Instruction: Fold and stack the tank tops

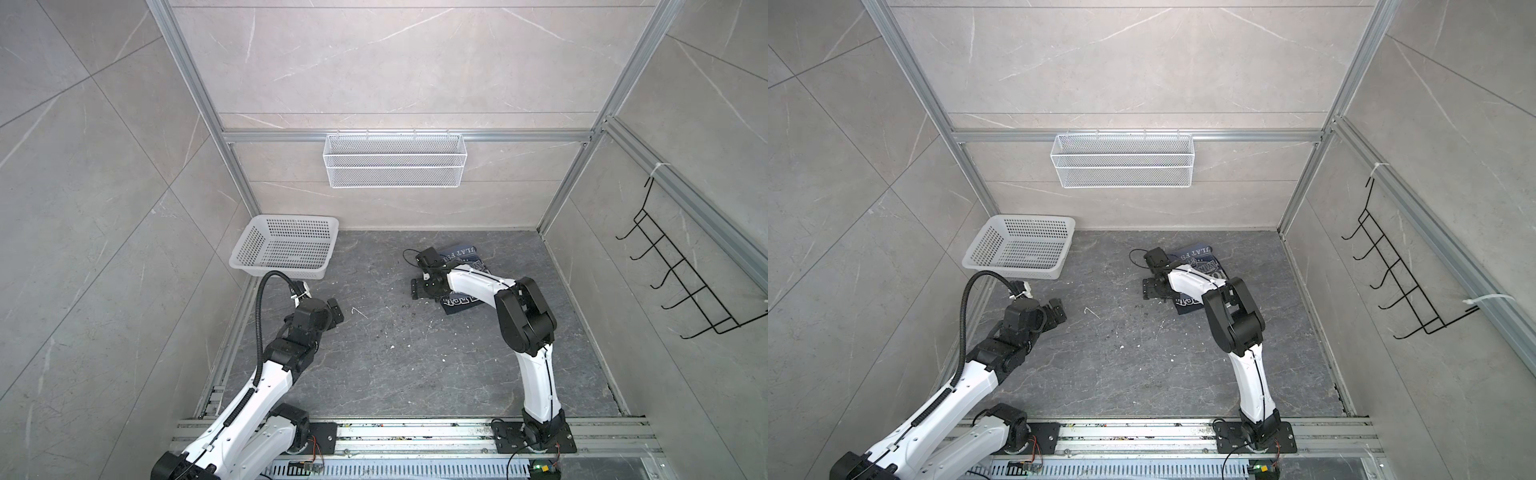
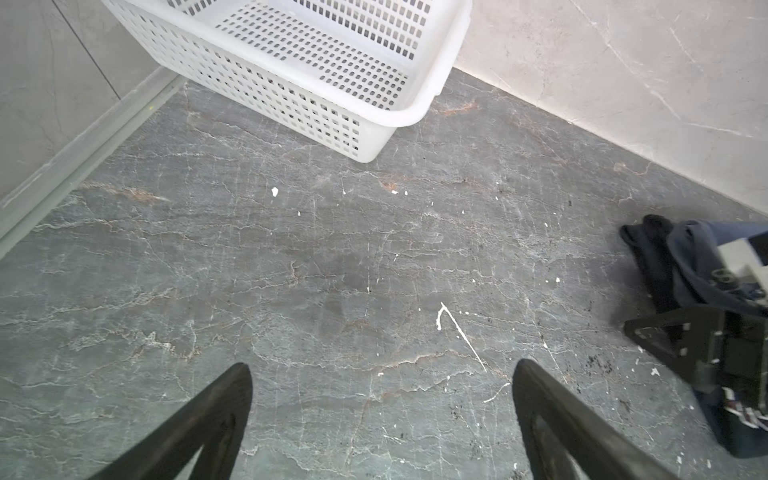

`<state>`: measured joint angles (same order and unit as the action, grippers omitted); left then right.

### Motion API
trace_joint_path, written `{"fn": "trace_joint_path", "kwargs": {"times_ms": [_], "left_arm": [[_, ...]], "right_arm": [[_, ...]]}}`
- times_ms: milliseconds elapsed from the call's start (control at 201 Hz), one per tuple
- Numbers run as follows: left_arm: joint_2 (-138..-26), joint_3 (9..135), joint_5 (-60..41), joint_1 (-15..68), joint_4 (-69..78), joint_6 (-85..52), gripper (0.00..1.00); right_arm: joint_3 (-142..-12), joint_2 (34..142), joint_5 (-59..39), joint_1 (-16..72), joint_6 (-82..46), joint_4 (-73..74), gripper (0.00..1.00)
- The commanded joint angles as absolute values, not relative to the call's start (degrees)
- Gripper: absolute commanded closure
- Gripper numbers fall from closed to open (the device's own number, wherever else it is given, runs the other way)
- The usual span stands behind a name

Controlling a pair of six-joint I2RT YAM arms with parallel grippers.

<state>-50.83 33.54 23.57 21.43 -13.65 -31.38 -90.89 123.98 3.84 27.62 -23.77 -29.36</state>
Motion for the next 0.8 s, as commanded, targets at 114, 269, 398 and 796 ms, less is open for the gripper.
{"fn": "trace_joint_path", "kwargs": {"times_ms": [114, 269, 398, 796], "left_arm": [[-53.3, 34.8, 26.4, 19.1, -11.2, -28.1, 0.0], [-56.7, 36.1, 25.8, 16.9, -11.2, -26.8, 0.0], [-58.2, 35.6, 30.3, 16.2, -9.7, -24.7, 0.0], [-67.2, 23.7, 32.4, 12.0, 21.2, -5.6, 0.0]], "right_arm": [[-95.3, 127.6, 2.6, 21.2, -22.3, -33.0, 0.16], [-99.4, 126.5, 0.5, 21.2, -19.8, -35.1, 0.15], [-89.3, 114.7, 1.9, 22.5, -16.3, -31.6, 0.15], [-34.8, 70.6, 26.0, 19.8, -6.5, 6.6, 0.04]]}}
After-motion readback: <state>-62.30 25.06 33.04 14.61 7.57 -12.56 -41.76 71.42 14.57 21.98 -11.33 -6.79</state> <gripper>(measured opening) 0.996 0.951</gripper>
